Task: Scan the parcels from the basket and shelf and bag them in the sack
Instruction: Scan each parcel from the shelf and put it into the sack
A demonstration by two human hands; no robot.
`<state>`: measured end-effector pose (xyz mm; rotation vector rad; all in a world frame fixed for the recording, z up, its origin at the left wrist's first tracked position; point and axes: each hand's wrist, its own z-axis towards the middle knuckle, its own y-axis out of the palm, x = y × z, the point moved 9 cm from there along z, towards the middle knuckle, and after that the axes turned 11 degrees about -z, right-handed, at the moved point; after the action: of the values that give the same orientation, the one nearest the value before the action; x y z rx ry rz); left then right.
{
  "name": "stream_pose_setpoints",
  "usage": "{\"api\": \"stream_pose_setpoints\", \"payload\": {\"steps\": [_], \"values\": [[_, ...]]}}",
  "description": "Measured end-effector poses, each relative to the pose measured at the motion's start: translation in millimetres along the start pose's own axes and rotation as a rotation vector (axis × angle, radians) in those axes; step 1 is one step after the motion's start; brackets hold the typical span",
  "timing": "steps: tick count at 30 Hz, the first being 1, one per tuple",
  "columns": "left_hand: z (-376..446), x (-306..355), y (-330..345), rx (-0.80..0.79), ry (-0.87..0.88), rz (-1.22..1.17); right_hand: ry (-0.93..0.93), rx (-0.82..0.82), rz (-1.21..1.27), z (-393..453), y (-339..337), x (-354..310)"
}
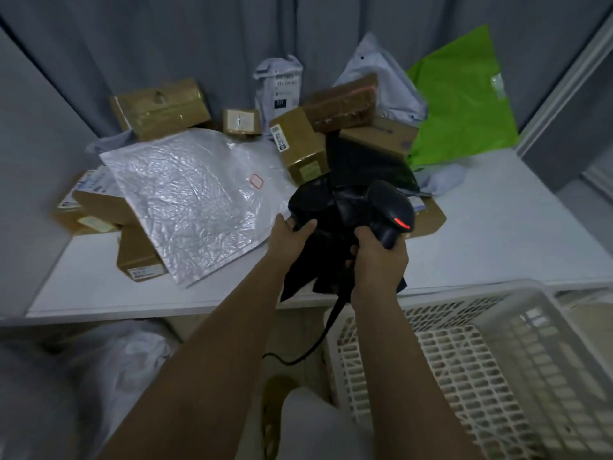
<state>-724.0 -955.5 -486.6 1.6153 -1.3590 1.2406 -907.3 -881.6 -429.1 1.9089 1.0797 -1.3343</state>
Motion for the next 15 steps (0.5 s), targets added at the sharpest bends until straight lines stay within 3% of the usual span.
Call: {"api": "stream_pose_setpoints", "payload": {"steps": [4,8,15], "values": [[21.2,-13.4,11.2,0.044,-0.016,0.058,0.028,-0.012,0.019,9.0,1.0,2.6],[17.5,4.1,14.4,0.07,0.15,0.118,0.052,-0.041,0.017,9.0,6.4,5.8],[-50.4,96.4,-22.2,0.05,0.446,-0.11,0.007,-0.014,0.0,-8.8,-0.2,5.2]]}}
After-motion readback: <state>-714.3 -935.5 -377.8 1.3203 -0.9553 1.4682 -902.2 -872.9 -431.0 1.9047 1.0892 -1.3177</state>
